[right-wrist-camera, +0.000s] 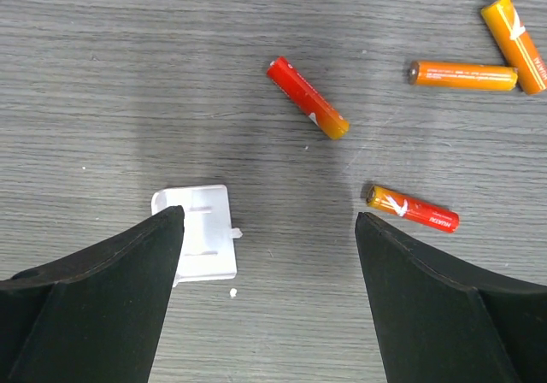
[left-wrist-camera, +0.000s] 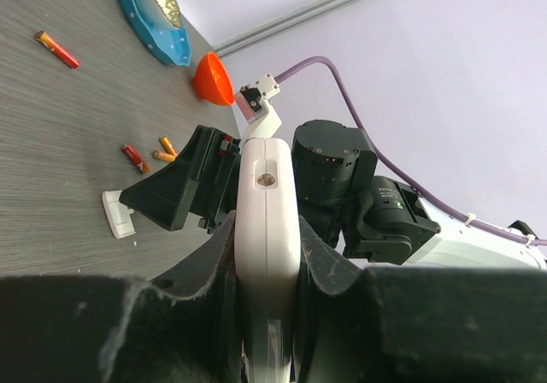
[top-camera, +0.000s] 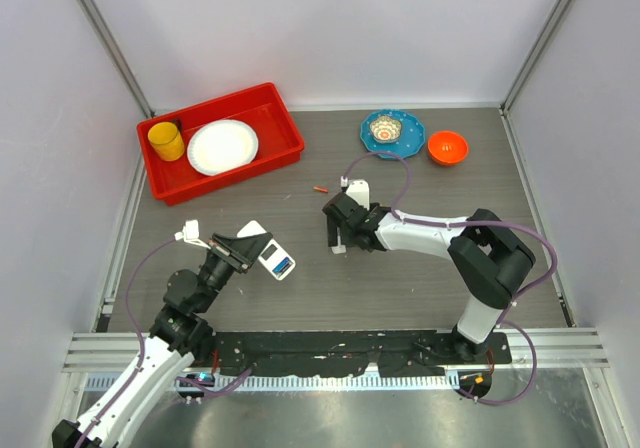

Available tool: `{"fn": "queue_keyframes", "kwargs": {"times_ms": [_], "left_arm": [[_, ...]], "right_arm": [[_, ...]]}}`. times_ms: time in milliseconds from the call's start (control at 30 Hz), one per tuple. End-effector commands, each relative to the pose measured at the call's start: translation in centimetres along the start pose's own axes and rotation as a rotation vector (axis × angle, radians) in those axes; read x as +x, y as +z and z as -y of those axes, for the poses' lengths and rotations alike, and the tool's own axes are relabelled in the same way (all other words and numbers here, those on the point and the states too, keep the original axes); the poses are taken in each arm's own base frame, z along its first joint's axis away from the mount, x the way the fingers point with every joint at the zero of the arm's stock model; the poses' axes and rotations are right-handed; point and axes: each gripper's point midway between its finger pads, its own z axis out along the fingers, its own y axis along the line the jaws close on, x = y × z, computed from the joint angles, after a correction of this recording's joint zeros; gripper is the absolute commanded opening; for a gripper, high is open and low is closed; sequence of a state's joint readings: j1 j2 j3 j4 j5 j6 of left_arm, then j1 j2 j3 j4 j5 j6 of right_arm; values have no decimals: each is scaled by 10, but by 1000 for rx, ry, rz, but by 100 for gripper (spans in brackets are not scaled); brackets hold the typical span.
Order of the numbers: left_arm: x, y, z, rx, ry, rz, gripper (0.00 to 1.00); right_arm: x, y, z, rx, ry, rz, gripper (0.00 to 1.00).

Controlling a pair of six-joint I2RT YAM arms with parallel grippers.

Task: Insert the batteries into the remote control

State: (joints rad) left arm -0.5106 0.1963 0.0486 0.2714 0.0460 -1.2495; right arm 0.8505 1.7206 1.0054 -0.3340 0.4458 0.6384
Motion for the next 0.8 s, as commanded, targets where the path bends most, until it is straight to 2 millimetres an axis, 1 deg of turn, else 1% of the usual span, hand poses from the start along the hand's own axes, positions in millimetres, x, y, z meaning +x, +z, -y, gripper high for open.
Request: {"fn": "queue_keyframes", "kwargs": {"times_ms": [0,533,767], "left_arm": [[4,-1,-8,6,-7,-3,0],[4,-1,-8,8,-8,-4,0],[5,-1,-8,8,-10,-6,0]], "right_arm": [[-21,-13,-15,-69,51,60,87],[-12,-8,-23,-94,42,33,87],[-6,-4,-22,-81,31,19,87]]}}
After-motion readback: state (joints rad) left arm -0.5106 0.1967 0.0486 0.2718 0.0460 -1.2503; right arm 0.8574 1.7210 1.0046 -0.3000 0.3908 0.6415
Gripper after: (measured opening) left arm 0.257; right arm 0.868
